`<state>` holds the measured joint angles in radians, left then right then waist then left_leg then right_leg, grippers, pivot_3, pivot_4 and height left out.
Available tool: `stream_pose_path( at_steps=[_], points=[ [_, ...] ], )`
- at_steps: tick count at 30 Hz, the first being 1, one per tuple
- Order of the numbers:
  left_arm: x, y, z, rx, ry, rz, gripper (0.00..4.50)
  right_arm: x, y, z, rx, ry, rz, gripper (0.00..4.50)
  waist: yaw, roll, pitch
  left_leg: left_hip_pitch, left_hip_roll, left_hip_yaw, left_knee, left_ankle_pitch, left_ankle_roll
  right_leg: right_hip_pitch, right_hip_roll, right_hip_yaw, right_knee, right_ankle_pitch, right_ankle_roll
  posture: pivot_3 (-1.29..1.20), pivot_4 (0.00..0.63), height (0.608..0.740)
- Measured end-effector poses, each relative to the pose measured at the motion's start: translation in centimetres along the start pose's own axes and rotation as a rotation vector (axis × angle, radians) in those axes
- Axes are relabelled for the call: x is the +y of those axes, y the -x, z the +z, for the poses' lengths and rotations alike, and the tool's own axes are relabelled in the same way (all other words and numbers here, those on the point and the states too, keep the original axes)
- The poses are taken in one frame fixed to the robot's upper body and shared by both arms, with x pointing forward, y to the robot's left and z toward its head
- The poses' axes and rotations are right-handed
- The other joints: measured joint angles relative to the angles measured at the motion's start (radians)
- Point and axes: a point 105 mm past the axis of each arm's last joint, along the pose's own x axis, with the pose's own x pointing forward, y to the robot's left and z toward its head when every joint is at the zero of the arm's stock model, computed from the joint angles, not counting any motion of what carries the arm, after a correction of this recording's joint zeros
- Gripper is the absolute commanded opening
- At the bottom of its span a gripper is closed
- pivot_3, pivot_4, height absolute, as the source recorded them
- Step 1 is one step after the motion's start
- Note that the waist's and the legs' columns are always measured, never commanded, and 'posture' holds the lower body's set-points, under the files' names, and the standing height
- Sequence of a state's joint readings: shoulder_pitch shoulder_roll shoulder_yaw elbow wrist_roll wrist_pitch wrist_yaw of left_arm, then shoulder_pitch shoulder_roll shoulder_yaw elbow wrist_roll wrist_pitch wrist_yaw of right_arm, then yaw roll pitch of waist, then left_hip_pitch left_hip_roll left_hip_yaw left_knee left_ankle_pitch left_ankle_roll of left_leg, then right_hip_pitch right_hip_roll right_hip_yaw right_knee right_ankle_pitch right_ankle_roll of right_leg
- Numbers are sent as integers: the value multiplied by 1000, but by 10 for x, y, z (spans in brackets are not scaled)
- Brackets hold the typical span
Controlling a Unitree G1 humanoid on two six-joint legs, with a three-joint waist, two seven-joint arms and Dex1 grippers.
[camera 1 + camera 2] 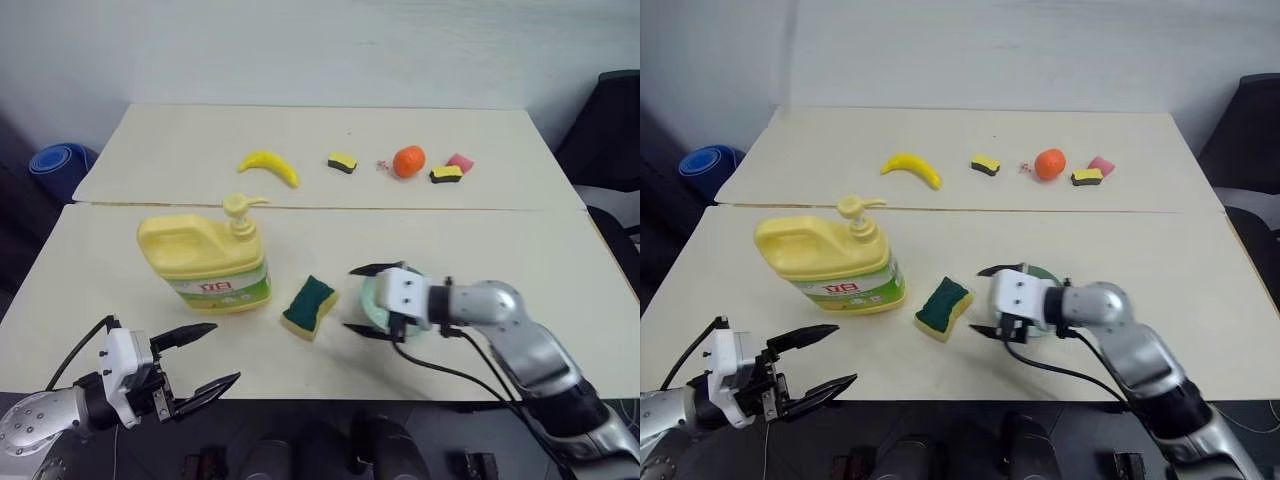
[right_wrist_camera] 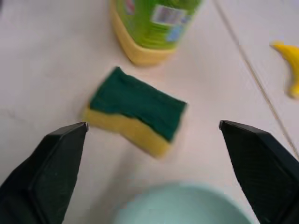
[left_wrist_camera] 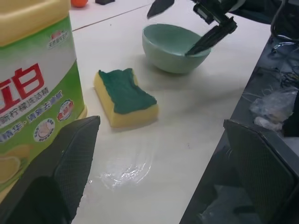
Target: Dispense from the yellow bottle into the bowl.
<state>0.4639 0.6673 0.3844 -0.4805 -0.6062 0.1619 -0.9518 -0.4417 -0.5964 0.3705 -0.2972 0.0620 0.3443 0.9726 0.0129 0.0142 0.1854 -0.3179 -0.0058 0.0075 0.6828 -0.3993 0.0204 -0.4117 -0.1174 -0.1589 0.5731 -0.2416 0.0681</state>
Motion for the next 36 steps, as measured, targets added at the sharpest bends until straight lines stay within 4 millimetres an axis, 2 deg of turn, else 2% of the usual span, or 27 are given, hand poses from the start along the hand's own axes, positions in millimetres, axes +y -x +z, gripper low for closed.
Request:
stream_pose_path(
  at_steps=[6,9,12,15,17,23,26,30,33,36],
  points=[
    [2,6,-5,11,17,26,4500,9,-49,0,107,-36,184,4486,2,-1,-1,-1,0,0,1,1,-1,-1,1,0,1,0,-1,0,150,740],
    [4,8,-5,4,13,47,4500,16,-67,-8,189,-48,237,4486,-1,-2,-1,-1,0,0,1,0,-1,-1,1,0,1,0,-1,0,150,740],
    [3,8,-6,5,14,54,4500,22,-76,-20,257,-43,261,4486,-3,-2,-1,-1,0,0,1,0,-1,-1,1,0,2,0,-1,0,150,740],
    [4,8,-7,3,7,72,4500,17,-83,-17,254,-11,250,3936,-15,-2,-1,-1,0,0,1,0,-2,-1,1,0,2,1,0,0,150,740],
    [4,8,-7,0,-1,79,4500,11,-83,-18,257,35,237,3259,-17,-2,-1,-1,0,1,1,0,-2,-1,1,0,2,1,-1,0,150,740],
    [5,4,-8,0,-16,82,4500,-2,-77,-13,210,95,207,1151,-17,-1,-1,-1,1,1,1,1,-3,-1,2,0,3,1,-1,0,150,740],
    [5,-1,-7,-15,-13,66,4500,-8,-69,-2,132,45,215,66,-16,-1,-1,-1,1,1,1,1,-3,-1,2,0,3,1,-1,0,150,740],
    [4,-4,-4,-43,15,40,4500,-4,-43,36,-123,30,307,23,-15,-1,-1,-1,2,1,1,0,-2,-1,2,0,2,1,-1,0,150,740],
    [5,-9,-1,-55,5,23,4500,-14,-17,43,-230,-14,257,23,-11,-1,-1,-1,1,1,1,0,-2,0,1,0,1,2,0,0,150,740],
    [7,-13,0,-66,-1,4,4500,-35,15,47,-295,-66,141,23,-11,0,0,-1,1,1,1,0,-2,0,1,0,1,2,0,0,150,740]
  ],
)
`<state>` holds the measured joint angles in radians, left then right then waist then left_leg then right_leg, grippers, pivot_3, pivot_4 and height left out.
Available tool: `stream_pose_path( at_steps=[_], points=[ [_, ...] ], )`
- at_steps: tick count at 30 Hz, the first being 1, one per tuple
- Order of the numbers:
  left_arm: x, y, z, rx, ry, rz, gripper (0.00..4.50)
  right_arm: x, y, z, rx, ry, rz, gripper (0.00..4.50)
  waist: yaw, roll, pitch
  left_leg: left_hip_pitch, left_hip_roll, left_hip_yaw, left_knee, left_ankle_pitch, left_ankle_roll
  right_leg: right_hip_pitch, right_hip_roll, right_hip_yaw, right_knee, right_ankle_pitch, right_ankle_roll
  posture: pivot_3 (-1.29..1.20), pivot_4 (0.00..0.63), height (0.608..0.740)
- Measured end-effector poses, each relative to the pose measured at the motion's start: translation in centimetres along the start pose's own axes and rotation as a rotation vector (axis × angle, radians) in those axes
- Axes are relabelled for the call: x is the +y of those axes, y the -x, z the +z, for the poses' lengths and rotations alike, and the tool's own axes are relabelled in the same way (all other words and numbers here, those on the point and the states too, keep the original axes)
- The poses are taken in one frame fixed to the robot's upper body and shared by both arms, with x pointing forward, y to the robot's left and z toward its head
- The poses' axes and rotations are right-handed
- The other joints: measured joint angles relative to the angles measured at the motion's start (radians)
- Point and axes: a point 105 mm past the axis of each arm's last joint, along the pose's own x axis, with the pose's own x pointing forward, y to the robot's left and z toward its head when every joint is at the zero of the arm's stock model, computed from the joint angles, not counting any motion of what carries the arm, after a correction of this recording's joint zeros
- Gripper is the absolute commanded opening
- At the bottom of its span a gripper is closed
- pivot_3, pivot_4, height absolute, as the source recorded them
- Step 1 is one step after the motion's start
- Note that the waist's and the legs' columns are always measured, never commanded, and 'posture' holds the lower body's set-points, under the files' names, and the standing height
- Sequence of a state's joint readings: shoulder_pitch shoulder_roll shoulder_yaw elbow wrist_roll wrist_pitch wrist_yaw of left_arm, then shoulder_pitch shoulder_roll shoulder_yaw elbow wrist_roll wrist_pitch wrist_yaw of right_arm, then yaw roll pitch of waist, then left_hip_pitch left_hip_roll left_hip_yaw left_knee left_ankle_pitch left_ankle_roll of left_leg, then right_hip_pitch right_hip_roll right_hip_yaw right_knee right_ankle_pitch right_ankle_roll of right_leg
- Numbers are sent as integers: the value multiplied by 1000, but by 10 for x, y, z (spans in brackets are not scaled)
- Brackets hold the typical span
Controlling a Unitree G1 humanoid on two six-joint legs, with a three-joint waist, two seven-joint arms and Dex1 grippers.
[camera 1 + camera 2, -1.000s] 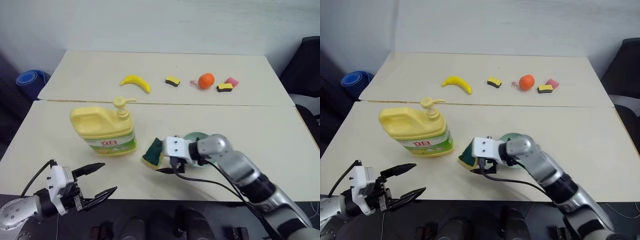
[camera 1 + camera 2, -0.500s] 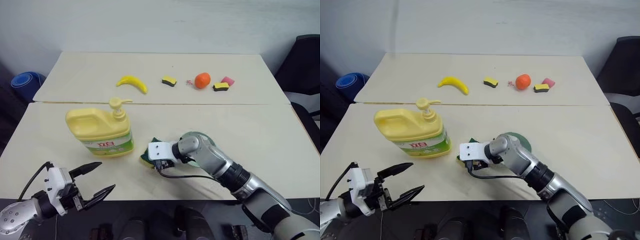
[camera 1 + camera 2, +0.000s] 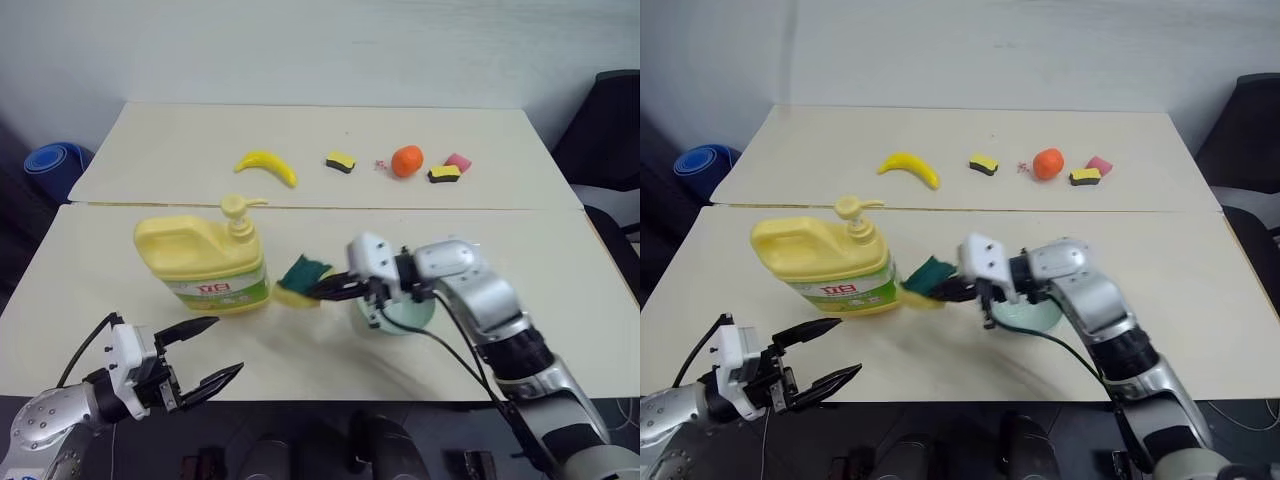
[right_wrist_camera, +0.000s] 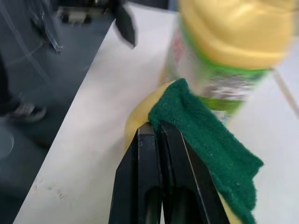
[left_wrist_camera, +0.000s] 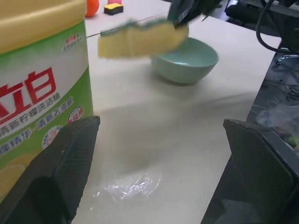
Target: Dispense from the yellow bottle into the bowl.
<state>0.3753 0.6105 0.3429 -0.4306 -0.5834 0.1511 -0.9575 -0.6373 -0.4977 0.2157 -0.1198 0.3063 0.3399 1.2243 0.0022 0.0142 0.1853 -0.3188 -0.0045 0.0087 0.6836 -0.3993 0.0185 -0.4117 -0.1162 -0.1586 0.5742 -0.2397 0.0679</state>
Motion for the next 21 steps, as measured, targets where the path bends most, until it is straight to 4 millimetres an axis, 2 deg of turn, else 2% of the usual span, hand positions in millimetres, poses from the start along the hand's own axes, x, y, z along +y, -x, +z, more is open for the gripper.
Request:
stream_pose_path(
  at_steps=[3,5,6,8,10,11,13,16,19,21],
  points=[
    [2,-4,3,-15,-13,-15,4500,-22,53,15,6,23,-174,23,5,1,1,0,0,0,0,0,0,0,0,0,0,0,0,0,150,740],
    [2,-7,6,-24,-19,-30,4500,-38,105,13,101,32,-339,23,14,1,1,0,0,0,0,0,0,0,0,0,-2,0,0,0,150,740],
    [1,-9,6,-28,-19,-42,4500,-42,125,8,144,34,-402,23,17,1,0,0,0,1,0,-1,1,1,0,0,-4,0,0,0,150,740],
    [-1,-18,7,-38,-9,-81,4500,-47,164,-16,248,7,-523,23,20,0,0,1,0,2,0,-1,1,2,0,0,-6,0,0,0,150,740],
    [-4,-28,8,-48,4,-125,4500,-42,201,-63,378,-85,-622,23,19,0,0,1,0,5,0,0,1,2,0,0,-5,1,0,0,150,740],
    [-4,-29,8,-48,5,-128,4500,-40,206,-70,394,-106,-635,23,19,0,0,1,0,5,0,0,1,2,0,1,-4,1,0,0,150,740],
    [-5,-33,8,-50,11,-149,4500,-33,223,-98,456,-123,-675,437,14,3,2,1,0,8,0,0,1,2,0,2,-3,1,-1,0,150,740],
    [-2,-35,9,-46,8,-164,4500,-24,241,-126,526,-126,-723,1356,-2,4,2,2,0,11,0,2,0,2,1,3,0,2,-1,0,150,740],
    [4,-35,7,-35,15,-157,4500,-16,250,-137,535,-146,-744,2428,-6,5,3,2,1,12,0,5,-1,2,1,4,0,3,-4,0,150,740],
    [7,-35,7,-35,9,-150,4500,-14,252,-130,479,-145,-754,3115,-4,5,3,3,1,12,0,5,-1,2,1,5,0,4,-4,0,150,740]
  ],
)
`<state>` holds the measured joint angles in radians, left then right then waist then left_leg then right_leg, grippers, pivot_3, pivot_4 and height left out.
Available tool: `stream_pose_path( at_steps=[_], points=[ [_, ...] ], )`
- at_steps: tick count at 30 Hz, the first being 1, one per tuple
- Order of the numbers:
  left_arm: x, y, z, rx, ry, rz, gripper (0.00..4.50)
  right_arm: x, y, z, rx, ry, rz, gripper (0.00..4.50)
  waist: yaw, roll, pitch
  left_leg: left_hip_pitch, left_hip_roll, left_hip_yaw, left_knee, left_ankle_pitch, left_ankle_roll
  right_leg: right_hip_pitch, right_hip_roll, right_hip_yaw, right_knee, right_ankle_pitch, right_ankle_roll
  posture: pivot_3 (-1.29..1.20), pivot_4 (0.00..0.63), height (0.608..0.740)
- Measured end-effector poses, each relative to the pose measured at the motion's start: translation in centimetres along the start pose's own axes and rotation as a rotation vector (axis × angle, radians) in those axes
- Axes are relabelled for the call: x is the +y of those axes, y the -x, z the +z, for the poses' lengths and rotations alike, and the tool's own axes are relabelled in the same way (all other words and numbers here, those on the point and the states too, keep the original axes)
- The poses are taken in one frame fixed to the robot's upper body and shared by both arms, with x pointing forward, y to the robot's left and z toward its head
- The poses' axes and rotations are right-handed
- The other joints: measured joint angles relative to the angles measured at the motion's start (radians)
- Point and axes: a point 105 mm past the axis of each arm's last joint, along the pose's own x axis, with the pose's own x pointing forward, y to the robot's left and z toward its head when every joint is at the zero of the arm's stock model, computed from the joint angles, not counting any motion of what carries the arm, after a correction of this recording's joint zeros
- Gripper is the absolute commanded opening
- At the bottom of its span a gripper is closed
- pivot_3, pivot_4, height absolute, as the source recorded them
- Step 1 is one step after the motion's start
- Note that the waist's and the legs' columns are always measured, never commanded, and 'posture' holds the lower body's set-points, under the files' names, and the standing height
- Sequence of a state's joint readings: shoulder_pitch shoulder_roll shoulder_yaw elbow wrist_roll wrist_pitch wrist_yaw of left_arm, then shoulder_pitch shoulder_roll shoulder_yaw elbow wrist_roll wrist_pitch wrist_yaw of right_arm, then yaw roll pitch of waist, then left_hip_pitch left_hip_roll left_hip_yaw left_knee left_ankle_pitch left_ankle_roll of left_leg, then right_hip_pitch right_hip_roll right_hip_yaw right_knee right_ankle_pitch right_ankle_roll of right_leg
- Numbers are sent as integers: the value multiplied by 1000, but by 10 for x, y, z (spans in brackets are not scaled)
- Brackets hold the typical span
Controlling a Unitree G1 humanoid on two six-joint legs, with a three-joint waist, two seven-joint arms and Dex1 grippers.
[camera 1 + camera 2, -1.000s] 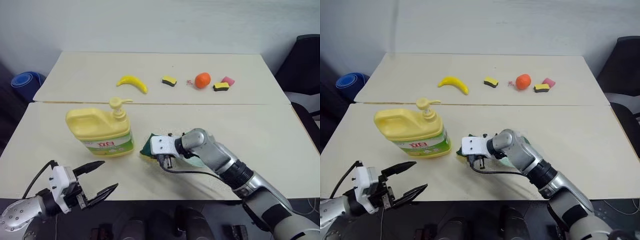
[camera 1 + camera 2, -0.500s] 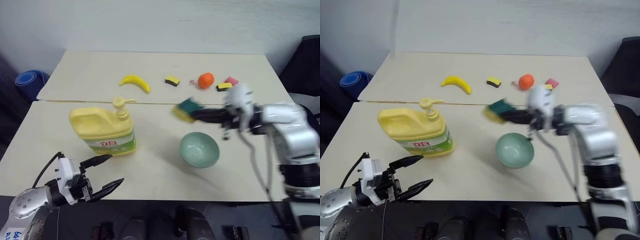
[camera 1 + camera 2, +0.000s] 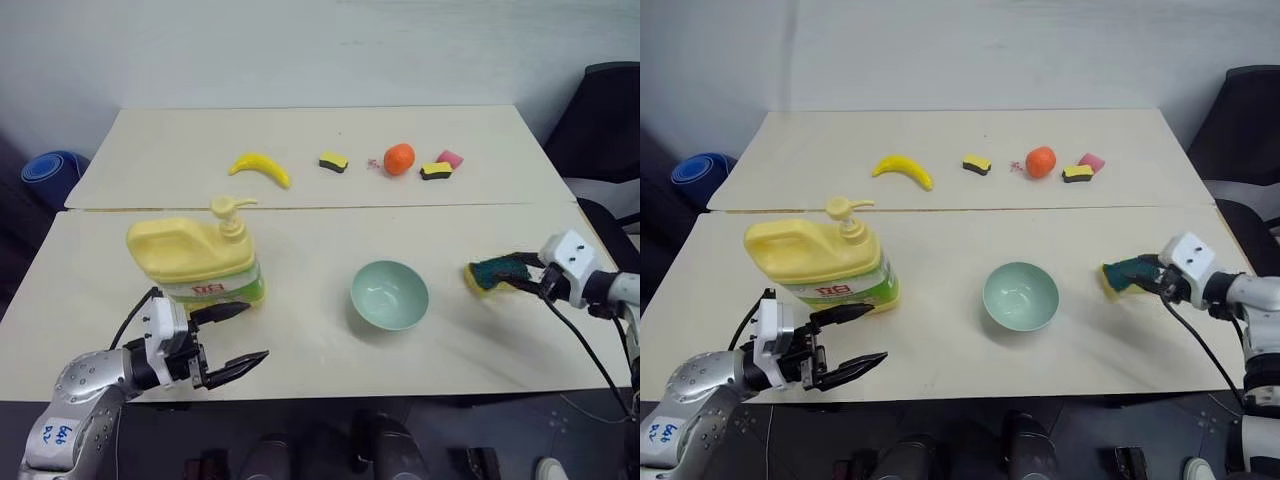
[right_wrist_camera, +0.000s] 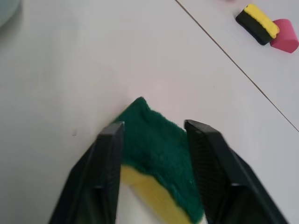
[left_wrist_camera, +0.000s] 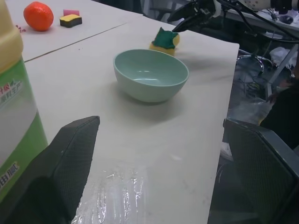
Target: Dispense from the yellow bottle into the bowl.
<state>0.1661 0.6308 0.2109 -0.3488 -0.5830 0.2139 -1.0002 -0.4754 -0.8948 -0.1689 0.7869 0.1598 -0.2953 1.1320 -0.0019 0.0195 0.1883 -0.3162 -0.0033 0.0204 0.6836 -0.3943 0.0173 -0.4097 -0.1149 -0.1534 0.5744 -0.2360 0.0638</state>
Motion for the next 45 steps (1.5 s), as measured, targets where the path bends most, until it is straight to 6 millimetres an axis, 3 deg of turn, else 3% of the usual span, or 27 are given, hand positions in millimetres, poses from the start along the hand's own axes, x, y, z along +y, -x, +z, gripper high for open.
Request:
stream_pose_path(
  at_steps=[4,9,12,17,20,26,28,31,33,36,38,41,43,45],
  points=[
    [3,5,-4,14,-22,27,4500,41,12,31,-127,13,173,4458,11,1,0,-1,2,-3,0,-1,-1,-1,0,-2,-1,0,0,0,150,740],
    [1,10,-8,24,-15,47,4500,128,11,70,-207,-42,463,4458,28,0,0,-2,3,-5,0,-6,-2,0,0,-2,-4,0,-1,0,150,740],
    [1,11,-9,23,-16,49,4500,148,0,81,-251,-58,474,4458,29,-1,-1,-1,3,-5,0,-8,-3,0,0,-2,-7,2,-1,0,150,740],
    [2,9,-8,27,-25,44,4500,181,-46,68,-203,-73,438,4458,28,-2,-1,-2,2,-5,0,-4,-1,-4,0,-3,-6,2,-2,0,150,740],
    [5,9,-4,23,-40,54,4500,182,-66,60,-150,-50,403,3874,26,-2,-1,-2,1,-4,0,-4,0,-4,0,-3,-6,2,-1,0,150,740],
    [-3,19,-13,54,-3,81,4500,188,-83,43,-41,19,419,1738,25,-3,-2,-2,1,-5,0,-4,0,-4,0,-3,-7,2,-1,0,150,740],
    [-5,22,-13,43,21,104,4500,187,-88,49,-55,40,423,1034,25,-3,-2,-2,1,-5,0,-3,1,-4,0,-3,-7,2,-1,0,150,740],
    [-8,21,11,-51,51,129,4500,176,-93,81,-145,119,419,52,23,-3,-1,-2,2,-5,0,-3,1,-4,0,-3,-6,3,-2,0,150,740],
    [-13,22,31,-88,50,119,4500,171,-89,104,-213,186,450,52,24,-4,-1,-2,2,-7,0,-3,0,-4,1,-3,-5,2,-2,0,150,740],
    [-16,26,60,-129,55,103,3927,168,-83,121,-252,238,531,0,28,-4,-1,-3,2,-9,0,-3,-1,-3,1,-5,-6,2,-2,0,150,740],
    [-14,28,88,-192,38,99,3202,163,-80,134,-270,285,577,0,27,-3,0,-3,1,-9,1,-2,0,-2,0,-4,-7,2,-2,0,150,740],
    [-1,25,134,-296,-57,115,2514,154,-78,160,-290,371,631,0,26,-3,0,-3,0,-10,2,-1,-1,-2,1,-5,-6,3,-2,0,150,740],
    [11,22,158,-320,-140,144,2514,150,-78,181,-288,439,681,0,24,-3,0,-2,0,-10,2,-1,-2,-2,2,-5,-3,3,-3,0,150,740],
    [26,16,164,-323,-163,168,2514,147,-81,191,-258,457,704,0,22,-3,0,-2,0,-9,1,1,-2,-2,4,-5,0,3,-3,0,150,740]
  ],
)
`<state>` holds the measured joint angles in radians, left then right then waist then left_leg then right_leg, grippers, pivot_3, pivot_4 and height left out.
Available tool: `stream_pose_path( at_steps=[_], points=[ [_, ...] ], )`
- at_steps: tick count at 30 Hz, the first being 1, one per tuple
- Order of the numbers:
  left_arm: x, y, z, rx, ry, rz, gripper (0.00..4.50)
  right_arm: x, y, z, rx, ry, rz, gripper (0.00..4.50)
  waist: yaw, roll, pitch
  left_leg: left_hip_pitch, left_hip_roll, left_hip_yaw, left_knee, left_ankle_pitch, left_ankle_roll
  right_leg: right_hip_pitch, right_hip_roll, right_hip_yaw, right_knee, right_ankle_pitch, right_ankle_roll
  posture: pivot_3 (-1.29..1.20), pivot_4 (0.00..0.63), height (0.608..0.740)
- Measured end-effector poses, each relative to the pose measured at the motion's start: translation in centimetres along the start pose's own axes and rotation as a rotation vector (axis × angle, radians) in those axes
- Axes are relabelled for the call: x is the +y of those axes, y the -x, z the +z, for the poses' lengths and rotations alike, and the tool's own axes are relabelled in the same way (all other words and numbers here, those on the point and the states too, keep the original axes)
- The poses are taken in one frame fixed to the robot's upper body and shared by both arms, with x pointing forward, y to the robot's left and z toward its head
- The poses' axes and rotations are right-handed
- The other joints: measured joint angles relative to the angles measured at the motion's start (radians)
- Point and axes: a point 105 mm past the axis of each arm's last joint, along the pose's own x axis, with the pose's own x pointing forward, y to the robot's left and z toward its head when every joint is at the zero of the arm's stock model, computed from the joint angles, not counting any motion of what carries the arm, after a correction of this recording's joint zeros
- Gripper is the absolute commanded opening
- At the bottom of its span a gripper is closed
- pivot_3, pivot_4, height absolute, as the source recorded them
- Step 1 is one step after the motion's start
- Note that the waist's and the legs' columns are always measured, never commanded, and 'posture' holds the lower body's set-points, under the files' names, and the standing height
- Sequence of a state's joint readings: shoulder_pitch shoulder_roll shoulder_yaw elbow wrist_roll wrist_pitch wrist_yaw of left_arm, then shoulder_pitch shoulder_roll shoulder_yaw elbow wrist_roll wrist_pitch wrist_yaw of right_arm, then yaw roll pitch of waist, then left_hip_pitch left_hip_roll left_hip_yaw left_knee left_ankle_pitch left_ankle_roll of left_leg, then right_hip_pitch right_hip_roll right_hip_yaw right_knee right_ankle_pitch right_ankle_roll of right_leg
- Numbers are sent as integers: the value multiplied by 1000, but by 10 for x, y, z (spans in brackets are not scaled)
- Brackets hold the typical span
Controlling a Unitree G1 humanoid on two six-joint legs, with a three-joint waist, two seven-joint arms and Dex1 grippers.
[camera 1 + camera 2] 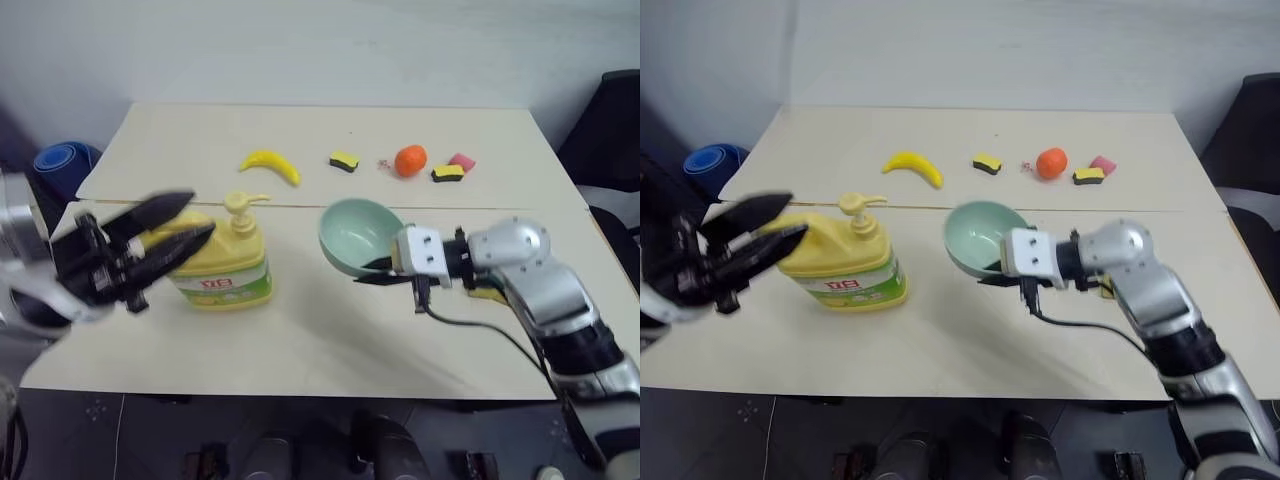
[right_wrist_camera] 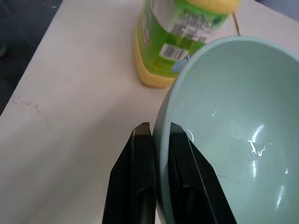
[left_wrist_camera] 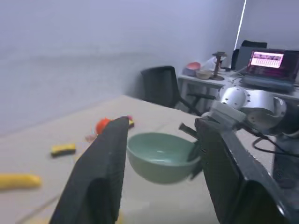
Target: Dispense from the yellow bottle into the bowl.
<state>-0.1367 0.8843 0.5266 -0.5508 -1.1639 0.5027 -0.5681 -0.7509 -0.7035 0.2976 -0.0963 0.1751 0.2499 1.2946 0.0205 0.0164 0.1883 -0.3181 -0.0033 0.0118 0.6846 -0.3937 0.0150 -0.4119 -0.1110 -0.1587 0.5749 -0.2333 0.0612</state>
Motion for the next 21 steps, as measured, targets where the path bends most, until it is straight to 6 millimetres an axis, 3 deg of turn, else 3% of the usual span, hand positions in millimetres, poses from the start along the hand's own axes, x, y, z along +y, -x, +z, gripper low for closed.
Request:
stream_pose_path(
  at_steps=[4,8,11,14,20,21],
  points=[
    [18,-23,-12,-3,23,28,2514,-19,-12,12,36,-22,24,0,-5,-1,0,-2,0,1,0,1,0,-1,2,1,0,0,1,0,150,740],
    [21,-35,-43,86,44,28,2514,-24,-31,32,22,10,74,0,-20,-2,0,-2,0,2,0,1,-1,-2,2,0,-1,0,1,0,150,740],
    [30,-41,-42,63,26,69,2514,-29,-40,36,22,8,81,0,-21,-4,0,-2,0,1,0,3,-2,-2,1,0,-1,1,1,0,150,740],
    [31,-45,-37,51,3,67,2004,-32,-44,37,22,7,71,0,-20,-4,0,-2,0,1,0,3,-2,-2,-1,0,0,1,1,0,150,740],
    [32,-47,-36,70,-13,73,126,-31,-44,36,28,8,82,0,-22,-4,0,-2,0,1,0,3,-2,-2,-1,0,0,1,1,0,150,740],
    [33,-47,-35,78,-21,76,56,-30,-44,36,28,8,84,0,-22,-4,0,-2,0,1,0,3,-2,-2,-1,0,0,1,1,0,150,740]
  ],
)
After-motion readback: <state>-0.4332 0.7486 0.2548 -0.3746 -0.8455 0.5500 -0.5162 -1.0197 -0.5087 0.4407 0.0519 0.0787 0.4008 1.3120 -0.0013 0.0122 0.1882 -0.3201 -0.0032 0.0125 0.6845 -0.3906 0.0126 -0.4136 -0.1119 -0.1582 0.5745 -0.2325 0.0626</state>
